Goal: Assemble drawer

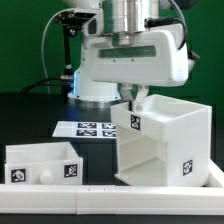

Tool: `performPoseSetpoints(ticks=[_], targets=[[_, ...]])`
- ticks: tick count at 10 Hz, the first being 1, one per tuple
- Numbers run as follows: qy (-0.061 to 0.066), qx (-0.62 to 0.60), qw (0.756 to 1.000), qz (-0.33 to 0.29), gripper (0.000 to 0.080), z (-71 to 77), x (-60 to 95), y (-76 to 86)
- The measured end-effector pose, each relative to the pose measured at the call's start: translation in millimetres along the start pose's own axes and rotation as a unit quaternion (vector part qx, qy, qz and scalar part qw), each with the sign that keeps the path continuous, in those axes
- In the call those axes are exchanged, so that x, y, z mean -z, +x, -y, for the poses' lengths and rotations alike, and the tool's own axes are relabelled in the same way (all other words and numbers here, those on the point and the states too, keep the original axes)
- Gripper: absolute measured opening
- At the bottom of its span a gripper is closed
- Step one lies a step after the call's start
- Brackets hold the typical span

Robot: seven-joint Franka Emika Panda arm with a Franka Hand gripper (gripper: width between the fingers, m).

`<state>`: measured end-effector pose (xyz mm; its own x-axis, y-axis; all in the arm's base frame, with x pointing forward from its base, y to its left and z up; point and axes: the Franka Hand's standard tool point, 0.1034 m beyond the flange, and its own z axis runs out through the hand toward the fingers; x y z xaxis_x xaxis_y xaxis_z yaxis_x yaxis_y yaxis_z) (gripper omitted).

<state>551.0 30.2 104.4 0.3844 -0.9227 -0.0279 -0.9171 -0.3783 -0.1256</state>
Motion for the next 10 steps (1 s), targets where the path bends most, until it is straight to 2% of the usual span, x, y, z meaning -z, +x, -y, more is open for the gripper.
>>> performPoseSetpoints(ticks=[2,5,7,10], targets=[[0.009,-0.107,0.994,0.017,0.0035,2.7,-0.1,-9.3],[0.004,-0.224,0.974,0.021,0.0034,16.6,-8.3,-33.9],[-0.006,-0.274,0.961,0.026,0.0034,18.4,-10.8,-50.8],[-0.016,-0.315,0.948,0.027,0.0035,16.5,-11.5,-53.8]])
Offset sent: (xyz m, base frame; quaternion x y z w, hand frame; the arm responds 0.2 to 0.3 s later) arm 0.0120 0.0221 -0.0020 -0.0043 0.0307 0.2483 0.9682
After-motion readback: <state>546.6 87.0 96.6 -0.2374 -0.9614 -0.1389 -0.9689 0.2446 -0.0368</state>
